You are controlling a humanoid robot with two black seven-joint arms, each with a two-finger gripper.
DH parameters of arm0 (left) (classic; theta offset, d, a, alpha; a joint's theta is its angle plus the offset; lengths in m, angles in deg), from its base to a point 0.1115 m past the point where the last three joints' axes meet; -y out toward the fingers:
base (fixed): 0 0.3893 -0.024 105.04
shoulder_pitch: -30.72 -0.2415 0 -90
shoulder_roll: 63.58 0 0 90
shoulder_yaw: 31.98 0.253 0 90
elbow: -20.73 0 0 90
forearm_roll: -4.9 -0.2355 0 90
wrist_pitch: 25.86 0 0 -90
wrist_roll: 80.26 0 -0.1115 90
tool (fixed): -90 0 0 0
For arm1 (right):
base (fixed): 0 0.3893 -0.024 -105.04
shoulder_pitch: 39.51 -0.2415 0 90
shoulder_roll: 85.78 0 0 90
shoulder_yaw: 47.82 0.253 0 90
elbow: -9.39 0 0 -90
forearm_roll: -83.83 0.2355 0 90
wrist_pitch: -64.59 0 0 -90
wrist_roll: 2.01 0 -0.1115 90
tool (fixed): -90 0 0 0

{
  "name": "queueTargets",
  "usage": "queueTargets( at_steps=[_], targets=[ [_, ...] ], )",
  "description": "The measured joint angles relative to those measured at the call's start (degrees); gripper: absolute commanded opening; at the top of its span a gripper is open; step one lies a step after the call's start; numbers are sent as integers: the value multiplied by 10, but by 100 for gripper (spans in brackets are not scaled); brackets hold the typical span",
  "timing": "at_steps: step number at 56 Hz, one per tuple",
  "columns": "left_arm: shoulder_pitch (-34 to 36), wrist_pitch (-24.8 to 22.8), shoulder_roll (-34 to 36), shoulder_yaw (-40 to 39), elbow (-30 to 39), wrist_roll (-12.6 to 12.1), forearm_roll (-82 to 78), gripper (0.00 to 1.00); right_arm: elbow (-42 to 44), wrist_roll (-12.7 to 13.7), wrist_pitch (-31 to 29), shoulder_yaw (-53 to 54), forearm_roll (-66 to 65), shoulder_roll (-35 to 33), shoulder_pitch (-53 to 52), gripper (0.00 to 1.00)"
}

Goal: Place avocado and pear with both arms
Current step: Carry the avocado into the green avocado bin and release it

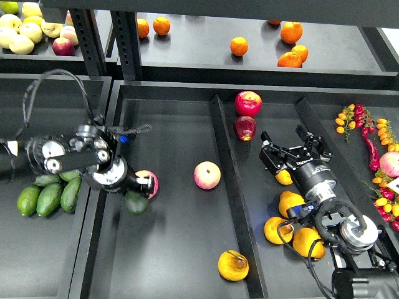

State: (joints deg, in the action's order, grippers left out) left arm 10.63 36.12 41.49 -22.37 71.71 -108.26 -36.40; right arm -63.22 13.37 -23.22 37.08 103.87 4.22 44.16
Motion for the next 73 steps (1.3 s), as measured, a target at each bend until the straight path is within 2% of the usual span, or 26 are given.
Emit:
queueTargets(
  at_steps=[22, 36, 51, 73],
  targets=[
    [10, 0, 158, -12, 0, 0, 37, 30, -1, 0, -1, -6, 0, 0, 0, 100],
    [-12, 0, 241, -13, -1, 0, 55, 31, -1, 0, -1, -13, 0, 0, 0, 100],
    [-71, 0, 237, -42, -11, 0, 49, 34, -1, 0, -1, -15, 0, 0, 0, 100],
    [-90, 0, 187, -44, -53, 0, 45, 37, -2, 0, -1, -15, 0, 0, 1, 100]
  ],
)
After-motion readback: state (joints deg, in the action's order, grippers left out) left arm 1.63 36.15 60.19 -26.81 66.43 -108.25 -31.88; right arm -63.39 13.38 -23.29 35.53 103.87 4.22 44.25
